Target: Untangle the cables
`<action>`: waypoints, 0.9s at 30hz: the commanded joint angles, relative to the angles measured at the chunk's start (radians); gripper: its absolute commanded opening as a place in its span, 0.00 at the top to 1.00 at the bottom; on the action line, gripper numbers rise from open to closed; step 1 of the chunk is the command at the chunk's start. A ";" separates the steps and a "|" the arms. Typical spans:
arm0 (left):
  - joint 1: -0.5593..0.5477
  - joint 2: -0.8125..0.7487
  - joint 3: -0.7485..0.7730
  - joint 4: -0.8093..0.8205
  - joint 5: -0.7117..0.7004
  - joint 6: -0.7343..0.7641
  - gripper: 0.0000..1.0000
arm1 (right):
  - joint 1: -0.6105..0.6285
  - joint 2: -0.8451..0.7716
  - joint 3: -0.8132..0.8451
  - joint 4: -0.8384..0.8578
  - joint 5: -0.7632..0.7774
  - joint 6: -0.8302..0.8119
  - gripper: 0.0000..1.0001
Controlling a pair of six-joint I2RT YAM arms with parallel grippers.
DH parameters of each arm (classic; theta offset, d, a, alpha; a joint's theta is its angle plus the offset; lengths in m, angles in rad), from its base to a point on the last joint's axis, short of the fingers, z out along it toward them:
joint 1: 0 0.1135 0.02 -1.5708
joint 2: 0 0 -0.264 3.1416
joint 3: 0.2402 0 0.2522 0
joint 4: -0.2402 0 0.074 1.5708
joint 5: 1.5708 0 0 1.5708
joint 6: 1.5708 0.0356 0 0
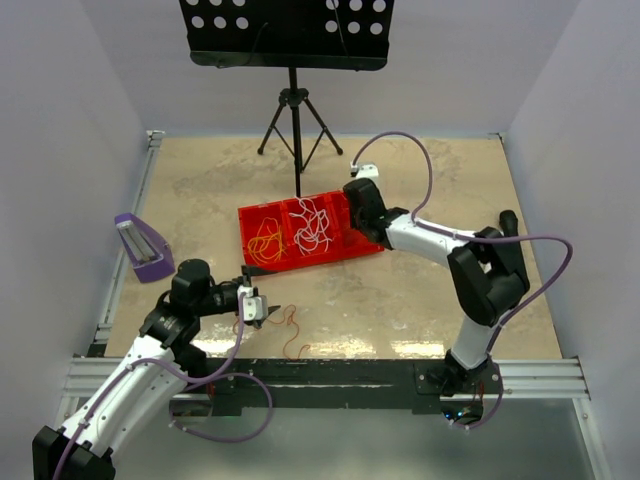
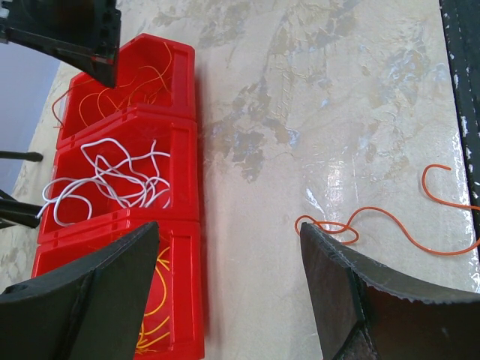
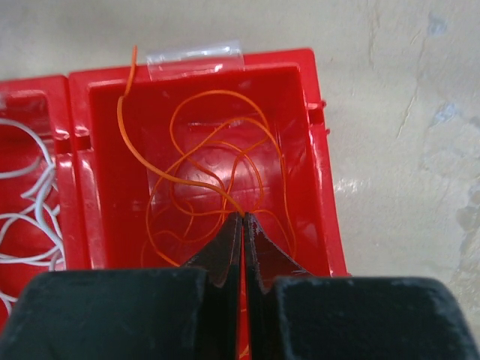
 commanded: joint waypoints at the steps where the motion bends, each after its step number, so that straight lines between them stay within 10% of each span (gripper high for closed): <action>1: 0.006 -0.007 0.008 0.021 0.017 0.015 0.20 | -0.001 -0.006 -0.020 -0.023 -0.021 0.062 1.00; 18: 0.006 -0.009 0.009 0.028 0.020 0.012 0.20 | -0.003 0.111 0.009 -0.046 -0.082 0.088 0.98; 27: 0.006 -0.013 0.014 0.031 0.009 0.001 0.17 | -0.003 0.004 0.114 -0.091 -0.124 0.060 0.61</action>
